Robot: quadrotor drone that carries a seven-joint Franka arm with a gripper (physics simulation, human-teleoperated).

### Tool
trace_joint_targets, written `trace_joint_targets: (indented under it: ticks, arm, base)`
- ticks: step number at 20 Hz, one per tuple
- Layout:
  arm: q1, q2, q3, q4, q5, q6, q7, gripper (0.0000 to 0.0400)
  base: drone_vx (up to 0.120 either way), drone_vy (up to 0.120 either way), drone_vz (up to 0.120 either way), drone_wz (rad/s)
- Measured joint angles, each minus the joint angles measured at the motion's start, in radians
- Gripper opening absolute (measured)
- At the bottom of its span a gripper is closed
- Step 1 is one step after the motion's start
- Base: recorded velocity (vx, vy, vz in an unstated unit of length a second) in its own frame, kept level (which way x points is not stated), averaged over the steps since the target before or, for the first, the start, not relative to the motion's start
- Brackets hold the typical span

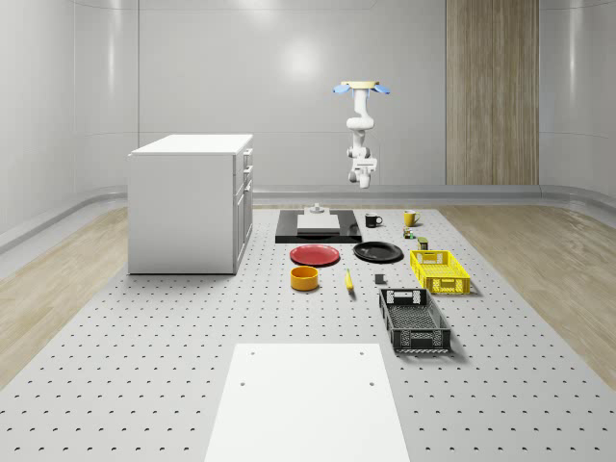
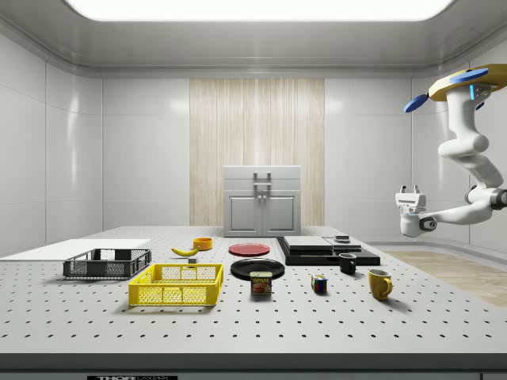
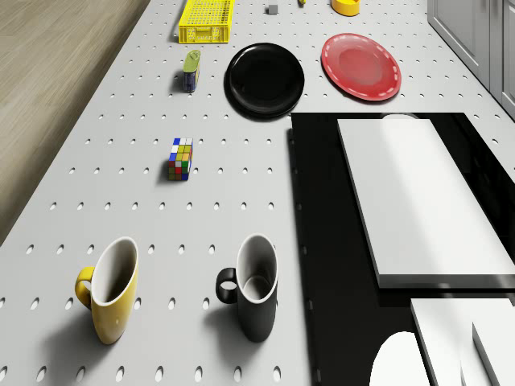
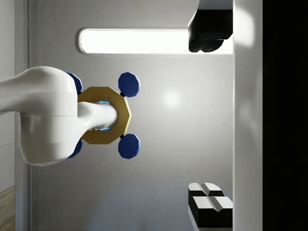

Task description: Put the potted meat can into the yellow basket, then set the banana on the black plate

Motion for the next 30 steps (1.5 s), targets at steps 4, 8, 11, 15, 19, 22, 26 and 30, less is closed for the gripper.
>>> trace_joint_targets:
  ticks: [4, 8, 11, 15, 19, 22, 26, 30]
  arm:
    - [-0.001, 0.014, 0.001, 0.037, 0.000, -0.020, 0.000, 0.0400]
    - [-0.002, 0.020, 0.001, 0.053, 0.001, -0.028, -0.001, 0.0400]
    - [-0.002, 0.021, 0.001, 0.058, 0.001, -0.029, -0.001, 0.0400]
    - [-0.003, 0.020, 0.002, 0.060, 0.001, -0.028, -0.001, 0.0400]
    - [-0.003, 0.019, 0.002, 0.059, 0.001, -0.026, -0.001, 0.0400]
    - [-0.003, 0.017, 0.002, 0.058, 0.000, -0.024, -0.001, 0.0400]
    - [-0.004, 0.015, 0.003, 0.056, 0.000, -0.021, -0.001, 0.0400]
    - [-0.004, 0.013, 0.004, 0.054, -0.002, -0.018, -0.001, 0.0400]
  base:
    - [0.000, 0.000, 0.000, 0.000]
    - [0.000, 0.000, 0.000, 0.000]
    - [0.000, 0.000, 0.000, 0.000]
    - [0.000, 0.000, 0.000, 0.000]
    - [0.000, 0.000, 0.000, 0.000]
    - [0.000, 0.000, 0.000, 0.000]
    - [0.000, 0.000, 0.000, 0.000]
    - [0.000, 0.000, 0.000, 0.000]
